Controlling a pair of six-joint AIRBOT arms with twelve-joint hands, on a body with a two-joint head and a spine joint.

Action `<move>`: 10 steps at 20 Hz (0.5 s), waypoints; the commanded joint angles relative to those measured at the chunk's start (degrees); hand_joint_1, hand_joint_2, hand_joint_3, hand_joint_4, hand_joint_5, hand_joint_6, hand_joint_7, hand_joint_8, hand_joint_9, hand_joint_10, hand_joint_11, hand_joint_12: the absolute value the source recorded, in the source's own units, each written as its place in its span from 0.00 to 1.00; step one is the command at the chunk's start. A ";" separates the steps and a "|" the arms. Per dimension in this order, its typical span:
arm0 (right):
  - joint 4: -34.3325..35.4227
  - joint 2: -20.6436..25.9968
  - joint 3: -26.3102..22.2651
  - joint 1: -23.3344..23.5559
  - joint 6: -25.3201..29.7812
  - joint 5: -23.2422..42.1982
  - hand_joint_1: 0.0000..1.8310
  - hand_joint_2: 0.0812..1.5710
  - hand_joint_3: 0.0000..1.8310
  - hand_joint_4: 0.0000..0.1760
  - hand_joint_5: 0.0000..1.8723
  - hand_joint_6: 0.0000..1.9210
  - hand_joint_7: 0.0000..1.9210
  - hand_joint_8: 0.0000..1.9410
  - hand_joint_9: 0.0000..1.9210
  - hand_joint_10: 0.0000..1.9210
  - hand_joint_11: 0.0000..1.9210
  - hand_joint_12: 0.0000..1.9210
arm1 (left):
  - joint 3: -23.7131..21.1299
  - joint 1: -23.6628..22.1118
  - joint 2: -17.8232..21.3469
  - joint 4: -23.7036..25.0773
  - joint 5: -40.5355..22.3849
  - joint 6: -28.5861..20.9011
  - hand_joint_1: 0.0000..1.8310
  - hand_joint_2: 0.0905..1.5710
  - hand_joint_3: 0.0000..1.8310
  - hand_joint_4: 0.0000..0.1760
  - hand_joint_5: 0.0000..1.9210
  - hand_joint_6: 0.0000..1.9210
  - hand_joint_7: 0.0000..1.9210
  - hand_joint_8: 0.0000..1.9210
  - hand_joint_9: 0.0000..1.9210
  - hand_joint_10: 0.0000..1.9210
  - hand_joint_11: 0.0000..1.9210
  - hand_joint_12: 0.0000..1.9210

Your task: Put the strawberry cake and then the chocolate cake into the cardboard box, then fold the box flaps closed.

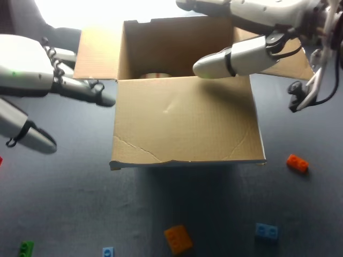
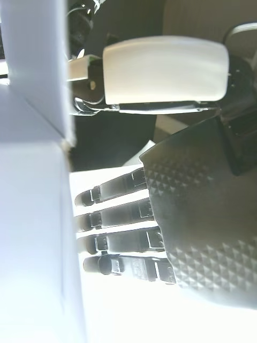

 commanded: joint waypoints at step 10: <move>12.52 14.31 -7.13 2.65 -6.49 6.08 0.00 0.71 0.00 0.00 0.10 0.00 0.11 0.00 0.11 0.00 0.00 0.25 | 1.98 -7.86 0.16 -4.15 0.64 -0.32 0.00 0.73 0.00 0.39 0.11 0.00 0.13 0.00 0.19 0.00 0.00 0.59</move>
